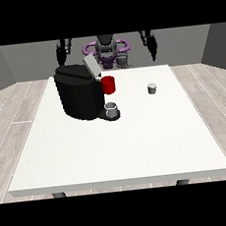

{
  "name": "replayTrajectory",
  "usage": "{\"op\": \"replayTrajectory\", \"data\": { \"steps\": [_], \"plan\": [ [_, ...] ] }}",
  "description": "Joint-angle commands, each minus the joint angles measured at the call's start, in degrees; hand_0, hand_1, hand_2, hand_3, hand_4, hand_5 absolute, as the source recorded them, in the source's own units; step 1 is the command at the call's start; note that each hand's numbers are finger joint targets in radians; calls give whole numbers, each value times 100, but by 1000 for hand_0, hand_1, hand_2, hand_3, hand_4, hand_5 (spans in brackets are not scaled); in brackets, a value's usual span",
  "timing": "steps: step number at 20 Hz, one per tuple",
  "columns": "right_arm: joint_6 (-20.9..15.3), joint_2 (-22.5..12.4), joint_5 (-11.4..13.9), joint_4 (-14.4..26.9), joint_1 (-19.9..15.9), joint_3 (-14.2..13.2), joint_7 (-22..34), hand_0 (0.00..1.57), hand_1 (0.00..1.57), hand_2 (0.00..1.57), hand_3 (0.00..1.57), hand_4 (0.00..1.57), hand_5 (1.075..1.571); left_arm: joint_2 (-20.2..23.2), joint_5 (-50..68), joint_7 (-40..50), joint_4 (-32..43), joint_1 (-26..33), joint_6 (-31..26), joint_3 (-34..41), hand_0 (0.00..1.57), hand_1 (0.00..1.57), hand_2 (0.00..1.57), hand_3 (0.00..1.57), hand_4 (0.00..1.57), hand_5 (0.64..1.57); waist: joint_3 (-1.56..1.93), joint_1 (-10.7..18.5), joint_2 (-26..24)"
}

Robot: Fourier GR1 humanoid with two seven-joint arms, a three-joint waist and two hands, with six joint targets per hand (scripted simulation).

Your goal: Insert the coffee pod into the coffee machine and close the lid

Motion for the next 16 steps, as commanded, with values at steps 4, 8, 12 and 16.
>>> {"op": "replayTrajectory", "data": {
  "steps": [4, 8, 12, 16],
  "plan": [
    [54, 98, 8, 283, 10, 48, 46, 0, 0, 0, 0, 0, 1571, 687, 21, -368, -26, 47, -882, 58, 0, 0, 0, 0, 0, 1571, -16, 64, -68],
    [-739, -58, 772, 277, -83, -151, -204, 0, 0, 0, 0, 0, 1571, 1326, -270, -1145, 158, -22, -1323, 99, 0, 0, 0, 0, 0, 1571, -19, -70, 138],
    [-950, 112, 972, 296, -45, -14, -143, 0, 0, 0, 0, 0, 1571, 1587, -431, -1156, 327, -159, -1529, 229, 0, 0, 0, 0, 0, 1571, -16, -127, 60],
    [-696, 47, 884, 200, -300, 73, -344, 0, 0, 0, 0, 0, 1571, 1975, -637, -967, 992, -814, -1583, 555, 0, 0, 0, 0, 0, 1571, -15, -556, 487]
  ]
}}
